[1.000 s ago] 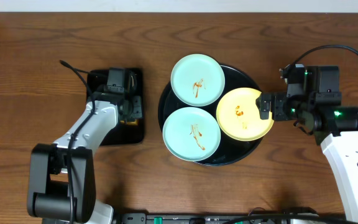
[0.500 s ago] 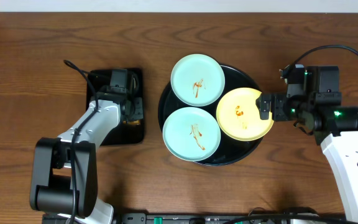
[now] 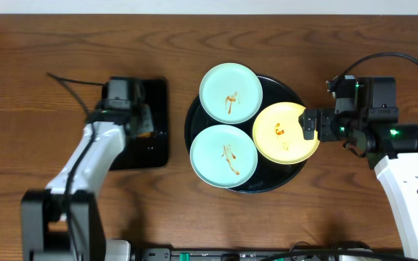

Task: Clean dirty plates on tray and stack at the side
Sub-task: 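Lower the left gripper and grasp the orange-green sponge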

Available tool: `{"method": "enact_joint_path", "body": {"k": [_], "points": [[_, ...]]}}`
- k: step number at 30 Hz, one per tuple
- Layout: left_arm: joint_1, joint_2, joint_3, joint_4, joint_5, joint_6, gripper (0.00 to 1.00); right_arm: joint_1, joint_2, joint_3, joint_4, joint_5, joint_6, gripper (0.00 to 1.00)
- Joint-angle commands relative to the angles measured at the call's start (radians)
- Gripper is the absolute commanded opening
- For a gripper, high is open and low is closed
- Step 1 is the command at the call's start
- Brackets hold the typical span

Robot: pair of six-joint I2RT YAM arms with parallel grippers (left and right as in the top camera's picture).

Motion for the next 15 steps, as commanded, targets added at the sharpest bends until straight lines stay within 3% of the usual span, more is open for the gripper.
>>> {"method": "enact_joint_path", "body": {"k": [1,10,15], "points": [[0.029,-0.028,0.028,-0.006,-0.027,-0.032,0.07,0.002,0.001,0.022,0.002,0.002,0.003,0.99],[0.026,0.082,-0.017,-0.006,-0.017,-0.092,0.07,0.002,0.001,0.022,-0.002,0.002,0.003,0.99],[0.026,0.160,-0.017,0.002,0.106,-0.095,0.07,0.002,0.000,0.022,-0.006,0.002,0.003,0.99]]}}
